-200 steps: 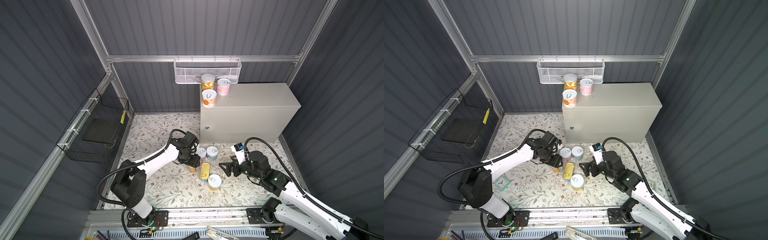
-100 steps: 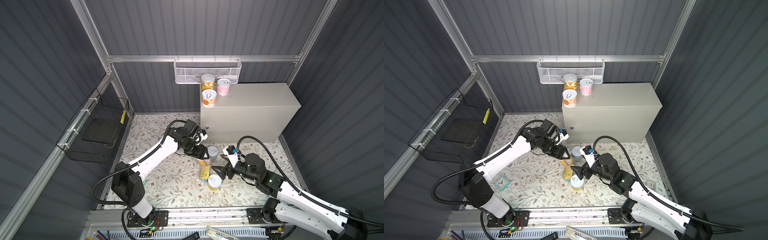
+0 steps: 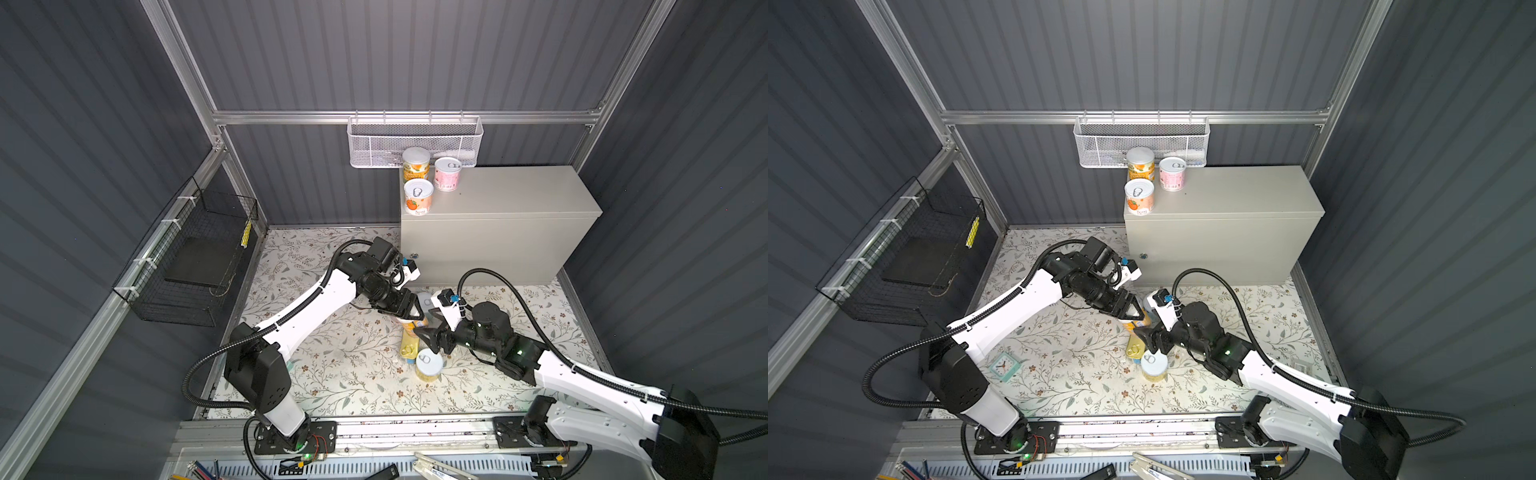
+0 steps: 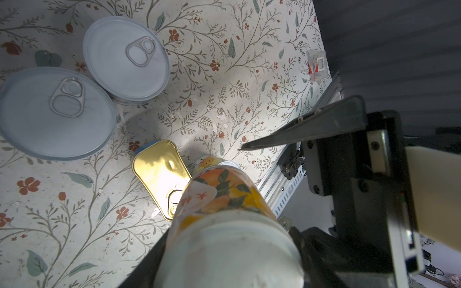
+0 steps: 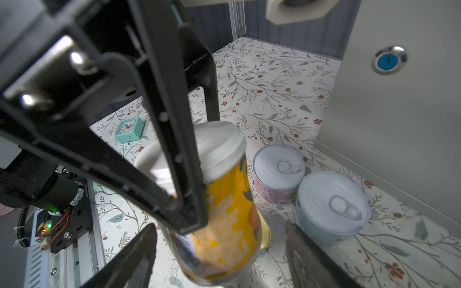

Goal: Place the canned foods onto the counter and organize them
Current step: 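Close the right gripper on the yellow can while the left gripper holds it, then open the left gripper and draw it back while the right gripper holds the can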

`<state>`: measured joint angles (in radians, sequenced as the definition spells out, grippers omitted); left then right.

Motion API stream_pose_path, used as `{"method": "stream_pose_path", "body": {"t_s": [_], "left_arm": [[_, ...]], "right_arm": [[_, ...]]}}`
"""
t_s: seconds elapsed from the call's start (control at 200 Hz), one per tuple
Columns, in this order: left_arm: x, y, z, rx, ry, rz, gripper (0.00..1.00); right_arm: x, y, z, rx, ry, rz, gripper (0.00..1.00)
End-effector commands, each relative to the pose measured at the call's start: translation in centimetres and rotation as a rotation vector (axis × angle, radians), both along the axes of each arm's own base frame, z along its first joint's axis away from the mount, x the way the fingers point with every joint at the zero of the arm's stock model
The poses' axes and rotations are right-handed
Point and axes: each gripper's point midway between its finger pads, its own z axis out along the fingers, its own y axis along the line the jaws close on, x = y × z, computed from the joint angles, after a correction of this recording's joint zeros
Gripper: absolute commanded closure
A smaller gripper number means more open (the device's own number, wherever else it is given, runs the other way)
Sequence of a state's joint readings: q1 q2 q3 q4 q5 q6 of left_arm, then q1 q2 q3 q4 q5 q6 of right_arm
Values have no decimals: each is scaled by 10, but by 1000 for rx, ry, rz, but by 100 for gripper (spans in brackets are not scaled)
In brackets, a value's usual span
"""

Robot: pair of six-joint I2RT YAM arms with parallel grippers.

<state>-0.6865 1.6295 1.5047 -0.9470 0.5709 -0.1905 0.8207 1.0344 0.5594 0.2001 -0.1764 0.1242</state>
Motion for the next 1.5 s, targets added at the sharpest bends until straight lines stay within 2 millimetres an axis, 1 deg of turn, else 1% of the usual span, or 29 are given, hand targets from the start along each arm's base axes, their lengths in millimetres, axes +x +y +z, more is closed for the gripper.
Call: {"method": "stream_pose_path", "body": {"t_s": [0.0, 0.12, 0.335, 0.475, 0.545, 0.71, 0.775, 0.855, 0.865, 0.875, 0.995, 1.101, 1.201, 1.251, 1.286, 1.311, 1.321, 1.331, 1.401, 1.456, 1.466, 1.486, 1.496], "left_arm": [[-6, -12, 20, -93, 19, -45, 52], [-8, -14, 25, -118, 26, -48, 52], [-10, -14, 29, -131, 30, -48, 52], [-11, -14, 28, -132, 42, -45, 52], [-12, -15, 31, -143, 44, -47, 52], [-14, -18, 38, -179, 54, -49, 52], [-15, -19, 38, -188, 65, -47, 52], [-15, -19, 36, -186, 74, -43, 52], [-15, -19, 36, -186, 74, -43, 52], [-15, -19, 36, -186, 75, -43, 52], [-15, -19, 38, -188, 76, -37, 52], [-15, -19, 39, -186, 72, -34, 52], [-14, -18, 36, -176, 72, -29, 51], [-14, -18, 36, -173, 77, -28, 47], [-14, -17, 35, -170, 76, -26, 42], [-13, -17, 33, -165, 74, -23, 39], [-13, -16, 33, -162, 74, -21, 38], [-13, -16, 33, -160, 74, -20, 38], [-12, -15, 30, -146, 68, -15, 32], [-10, -14, 28, -135, 64, -7, 19], [-10, -14, 28, -134, 63, -8, 15], [-10, -14, 27, -132, 66, -7, 3], [-10, -14, 27, -131, 66, -7, 1]], "right_arm": [[2, 10, 23, 63, -67, 27, 25], [3, 15, 21, 54, -64, 37, 25], [7, 22, 22, 63, -72, 40, 24], [10, 22, 25, 77, -78, 28, 27], [10, 22, 26, 78, -82, 25, 30], [21, 15, 25, 56, -86, -52, 30], [20, 16, 27, 68, -92, -45, 30], [21, 17, 30, 81, -101, -47, 26], [22, 19, 23, 66, -88, -47, 25], [23, 19, 21, 63, -85, -47, 25], [25, 22, 21, 71, -92, -50, 26], [28, 22, 23, 73, -108, -59, 33], [28, 20, 28, 86, -120, -68, 37], [27, 17, 31, 103, -129, -75, 39], [26, 16, 33, 114, -136, -79, 41], [26, 15, 31, 114, -134, -81, 41], [24, 13, 38, 132, -147, -83, 42], [24, 12, 41, 139, -153, -86, 42], [22, 7, 44, 149, -162, -98, 43], [21, 5, 44, 148, -162, -105, 43], [21, 4, 44, 146, -162, -106, 43], [21, 3, 43, 144, -162, -108, 43], [21, 3, 43, 143, -163, -109, 43]]}}
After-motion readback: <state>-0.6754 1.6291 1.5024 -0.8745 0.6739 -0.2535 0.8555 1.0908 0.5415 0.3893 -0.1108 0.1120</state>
